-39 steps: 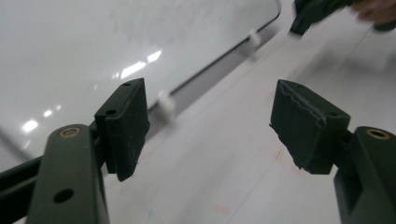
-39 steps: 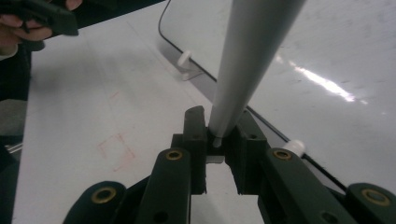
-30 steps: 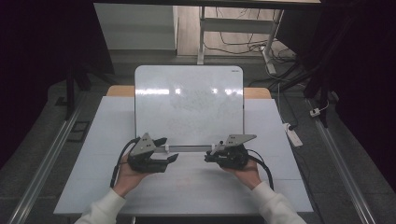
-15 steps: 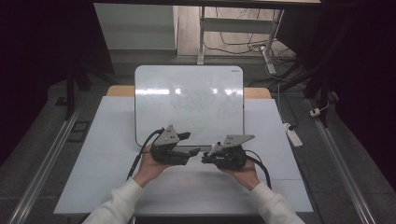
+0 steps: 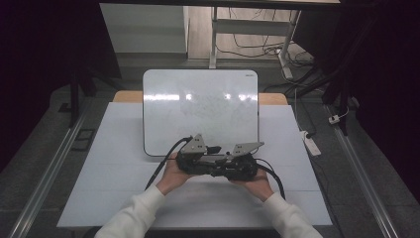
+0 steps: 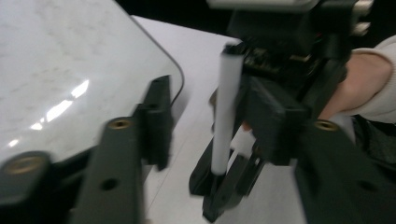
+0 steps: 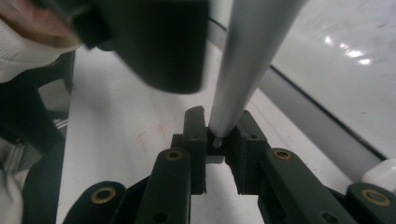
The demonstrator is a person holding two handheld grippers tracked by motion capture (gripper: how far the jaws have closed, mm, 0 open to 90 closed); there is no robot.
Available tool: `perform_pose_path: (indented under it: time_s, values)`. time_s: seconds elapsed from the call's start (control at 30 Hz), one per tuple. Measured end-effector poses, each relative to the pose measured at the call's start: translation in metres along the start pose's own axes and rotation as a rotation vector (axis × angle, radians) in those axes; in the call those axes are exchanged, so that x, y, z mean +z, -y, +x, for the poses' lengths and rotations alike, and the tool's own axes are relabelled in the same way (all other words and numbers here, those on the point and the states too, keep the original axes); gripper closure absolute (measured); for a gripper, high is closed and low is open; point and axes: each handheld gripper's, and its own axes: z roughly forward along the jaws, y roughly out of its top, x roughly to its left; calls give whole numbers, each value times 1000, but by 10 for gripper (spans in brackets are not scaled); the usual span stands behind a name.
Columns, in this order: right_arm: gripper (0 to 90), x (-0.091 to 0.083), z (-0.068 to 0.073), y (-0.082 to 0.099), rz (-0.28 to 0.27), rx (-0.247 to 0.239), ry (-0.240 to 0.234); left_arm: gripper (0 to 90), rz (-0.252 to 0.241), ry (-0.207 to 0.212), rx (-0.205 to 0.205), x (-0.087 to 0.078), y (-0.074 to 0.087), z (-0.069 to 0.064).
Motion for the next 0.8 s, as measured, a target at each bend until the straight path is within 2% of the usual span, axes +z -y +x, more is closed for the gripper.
perform_pose_path:
  time_s: [0.17,0.27,0.33,0.37,0.4,0.43,0.5,0.57,0.63,0.73,0.8]
  values:
    - [769,3,2,0,41,-13,-20,783,3,25,10,1,0,0]
    - [768,2,1,0,53,-20,-7,806,3,39,-8,-1,0,1]
    - [760,0,2,1,44,-24,25,810,-13,27,-18,-3,0,2]
    - [733,-2,3,1,26,-26,44,811,-16,0,-14,-5,0,2]
    - [659,-4,5,2,-4,-24,70,811,-21,-17,-16,-8,0,2]
    - [596,-8,7,2,-42,-24,119,812,-28,-25,-26,-10,0,3]
    - [526,-15,15,4,-124,-46,239,812,-36,-49,-42,-13,1,6]
    - [507,-19,26,7,-188,-66,357,812,-46,-72,-66,-14,1,7]
    - [501,-18,37,8,-213,-68,441,812,-58,-88,-94,-15,3,8]
    - [507,-11,50,6,-231,-82,524,812,-69,-113,-123,-13,4,8]
    - [541,-6,55,4,-235,-83,543,812,-76,-127,-134,-13,5,7]
